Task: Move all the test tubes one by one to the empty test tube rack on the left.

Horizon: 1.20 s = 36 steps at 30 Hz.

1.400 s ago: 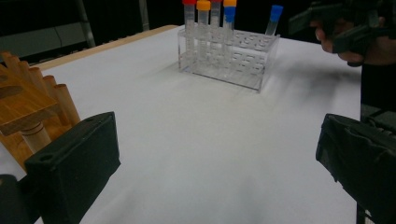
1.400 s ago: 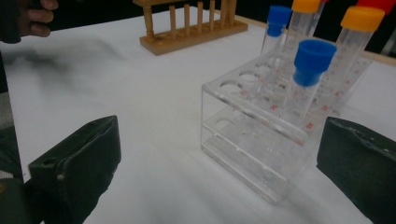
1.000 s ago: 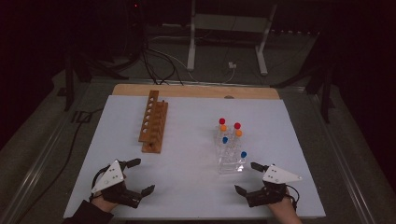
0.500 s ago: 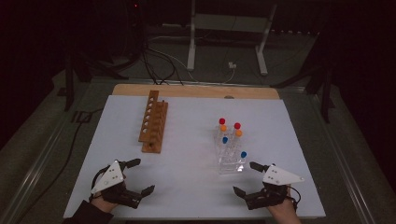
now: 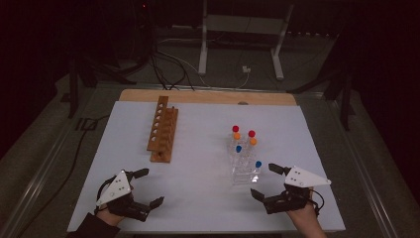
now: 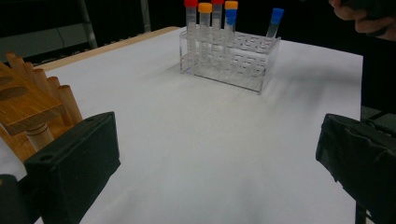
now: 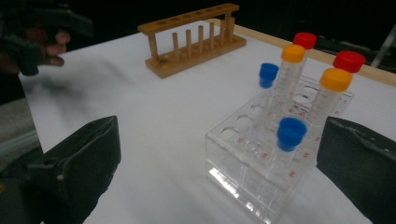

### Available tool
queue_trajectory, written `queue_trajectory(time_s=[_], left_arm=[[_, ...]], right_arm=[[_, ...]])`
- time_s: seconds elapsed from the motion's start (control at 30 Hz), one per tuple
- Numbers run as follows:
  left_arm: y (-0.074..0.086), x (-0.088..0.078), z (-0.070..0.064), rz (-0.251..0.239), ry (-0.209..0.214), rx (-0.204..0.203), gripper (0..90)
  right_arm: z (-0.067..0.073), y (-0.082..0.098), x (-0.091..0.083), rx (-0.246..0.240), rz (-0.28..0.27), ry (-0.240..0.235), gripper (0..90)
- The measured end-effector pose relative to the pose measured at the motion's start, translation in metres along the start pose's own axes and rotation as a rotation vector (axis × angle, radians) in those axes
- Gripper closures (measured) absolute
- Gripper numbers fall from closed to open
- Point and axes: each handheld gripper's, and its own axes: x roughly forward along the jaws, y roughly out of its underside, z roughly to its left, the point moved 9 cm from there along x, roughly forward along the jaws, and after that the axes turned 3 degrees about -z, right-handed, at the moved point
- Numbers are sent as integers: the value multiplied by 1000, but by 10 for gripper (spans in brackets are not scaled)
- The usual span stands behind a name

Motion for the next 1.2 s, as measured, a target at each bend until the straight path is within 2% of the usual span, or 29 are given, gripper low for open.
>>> queue_trajectory(time_s=[0.37,0.43,0.5,0.6,0.63,0.67,0.8,1.07,1.2], left_arm=[[0,0,1,-1,-2,1,4],[0,0,0,-1,-1,1,4],[0,0,0,1,-1,1,4],[0,0,0,1,1,0,4],[0,0,0,1,2,-1,4],[0,0,0,2,1,-1,4],[0,0,0,2,4,-1,4],[0,0,0,3,5,0,4],[1,0,0,4,4,0,4]], right_arm=[[-29,-8,4,57,-6,-15,0],[-34,-8,6,61,0,-2,47],[-36,-8,7,62,3,7,52],[-40,-2,14,65,31,23,144],[-40,-2,14,65,31,23,144],[-43,2,18,67,54,42,163],[-46,11,24,64,109,63,287],[-49,21,25,63,189,93,519],[-48,25,27,61,226,98,594]])
